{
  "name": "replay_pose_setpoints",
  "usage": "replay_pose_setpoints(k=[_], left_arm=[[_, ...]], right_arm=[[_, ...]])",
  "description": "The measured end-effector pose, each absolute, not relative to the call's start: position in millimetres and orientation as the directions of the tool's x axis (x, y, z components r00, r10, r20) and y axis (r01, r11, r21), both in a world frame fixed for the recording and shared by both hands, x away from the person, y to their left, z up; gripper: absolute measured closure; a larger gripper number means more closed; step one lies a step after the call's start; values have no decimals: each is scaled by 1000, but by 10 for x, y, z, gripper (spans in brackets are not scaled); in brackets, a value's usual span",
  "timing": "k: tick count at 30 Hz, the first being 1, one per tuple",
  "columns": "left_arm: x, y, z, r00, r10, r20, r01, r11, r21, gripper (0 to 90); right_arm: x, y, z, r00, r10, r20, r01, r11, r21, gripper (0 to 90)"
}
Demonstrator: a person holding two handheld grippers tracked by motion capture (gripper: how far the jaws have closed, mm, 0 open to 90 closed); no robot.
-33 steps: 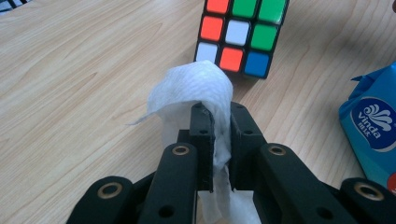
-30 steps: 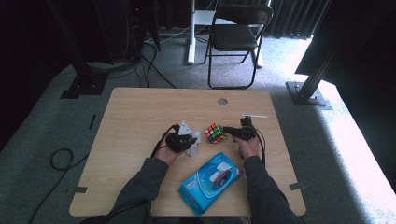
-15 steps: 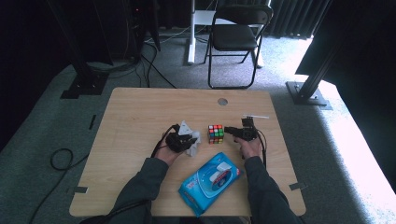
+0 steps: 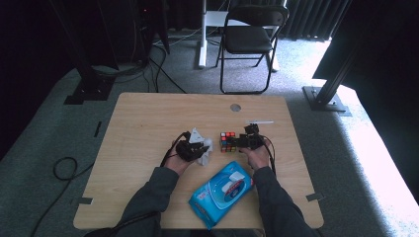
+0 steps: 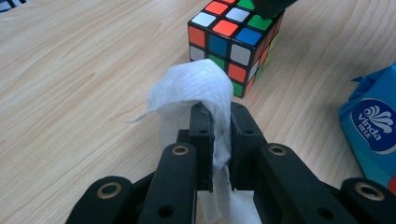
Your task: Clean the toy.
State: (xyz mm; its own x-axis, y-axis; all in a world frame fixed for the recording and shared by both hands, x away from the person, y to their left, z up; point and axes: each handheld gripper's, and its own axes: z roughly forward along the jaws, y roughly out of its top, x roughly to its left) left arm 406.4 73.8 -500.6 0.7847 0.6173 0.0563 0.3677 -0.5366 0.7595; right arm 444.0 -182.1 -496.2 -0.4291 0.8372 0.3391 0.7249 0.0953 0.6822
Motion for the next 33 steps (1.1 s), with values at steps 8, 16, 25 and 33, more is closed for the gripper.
replay_pose_setpoints(k=[8,16,25,33], left_arm=[[4061,739,-5007,784,619,54,368,-533,762,817],[4061,744,-5006,784,619,54,368,-533,762,817],[4064,752,-5000,783,620,54,368,-531,763,818],[4064,752,-5002,783,620,53,369,-531,763,818]], right_arm=[[4441,-1630,-4940,-442,855,272,720,158,676,199],[4464,-1464,-4993,-467,864,190,725,250,642,145],[4511,-1448,-5058,-478,867,143,732,303,610,220],[4498,-1487,-5037,-498,859,117,707,325,628,323]])
